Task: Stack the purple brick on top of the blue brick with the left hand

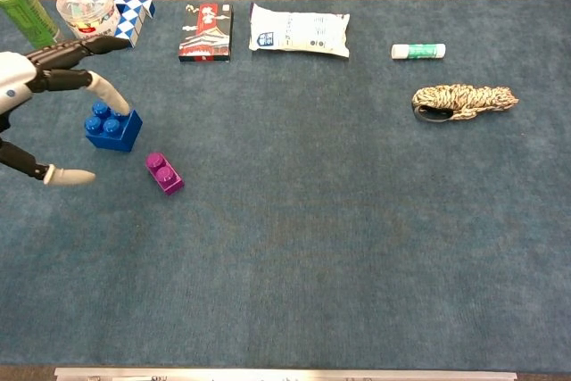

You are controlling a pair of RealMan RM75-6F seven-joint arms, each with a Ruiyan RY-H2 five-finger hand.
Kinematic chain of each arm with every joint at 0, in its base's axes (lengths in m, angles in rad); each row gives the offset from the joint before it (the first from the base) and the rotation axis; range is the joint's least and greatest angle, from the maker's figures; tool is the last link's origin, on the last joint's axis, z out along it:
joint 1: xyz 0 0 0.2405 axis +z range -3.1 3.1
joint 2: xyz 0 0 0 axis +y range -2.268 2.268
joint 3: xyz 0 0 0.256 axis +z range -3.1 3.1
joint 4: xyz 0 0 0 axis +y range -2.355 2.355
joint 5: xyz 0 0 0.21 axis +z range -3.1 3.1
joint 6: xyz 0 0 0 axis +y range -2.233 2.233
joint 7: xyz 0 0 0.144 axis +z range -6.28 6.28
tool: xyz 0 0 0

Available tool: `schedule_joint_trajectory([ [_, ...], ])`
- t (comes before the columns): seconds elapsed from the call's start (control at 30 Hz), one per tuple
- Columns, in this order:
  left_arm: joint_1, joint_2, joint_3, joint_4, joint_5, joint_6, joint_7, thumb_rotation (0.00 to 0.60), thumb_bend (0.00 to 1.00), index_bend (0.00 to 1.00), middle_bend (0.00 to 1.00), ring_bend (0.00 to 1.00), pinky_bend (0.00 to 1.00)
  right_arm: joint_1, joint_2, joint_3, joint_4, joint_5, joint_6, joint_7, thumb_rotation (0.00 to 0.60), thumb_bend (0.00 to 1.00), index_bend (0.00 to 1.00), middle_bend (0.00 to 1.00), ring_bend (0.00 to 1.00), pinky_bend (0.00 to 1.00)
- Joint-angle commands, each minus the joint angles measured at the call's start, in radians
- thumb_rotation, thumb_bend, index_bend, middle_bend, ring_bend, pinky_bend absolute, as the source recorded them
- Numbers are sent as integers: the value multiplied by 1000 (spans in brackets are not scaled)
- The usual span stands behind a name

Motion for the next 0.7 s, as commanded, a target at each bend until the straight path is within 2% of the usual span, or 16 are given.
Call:
schedule_joint_trajectory([
  [0.03,-45,-29,1,2,26,-34,1,600,56,311,0,0,45,-4,5,3,2,2,6,13,600,487,243,268,79,208],
  [0.27,-121,-91,-8,26,24,-120,63,600,151,305,0,0,45,-12,19,12,9,11,21,52,600,487,243,268,79,208],
  [0.47,-169,-150,-10,93,8,-189,147,600,241,305,0,0,45,-22,29,22,21,26,36,92,600,487,243,268,79,208],
  [0.7,-206,-199,3,161,-23,-256,223,600,246,305,0,0,45,-31,35,33,31,39,48,124,600,487,244,270,79,208],
])
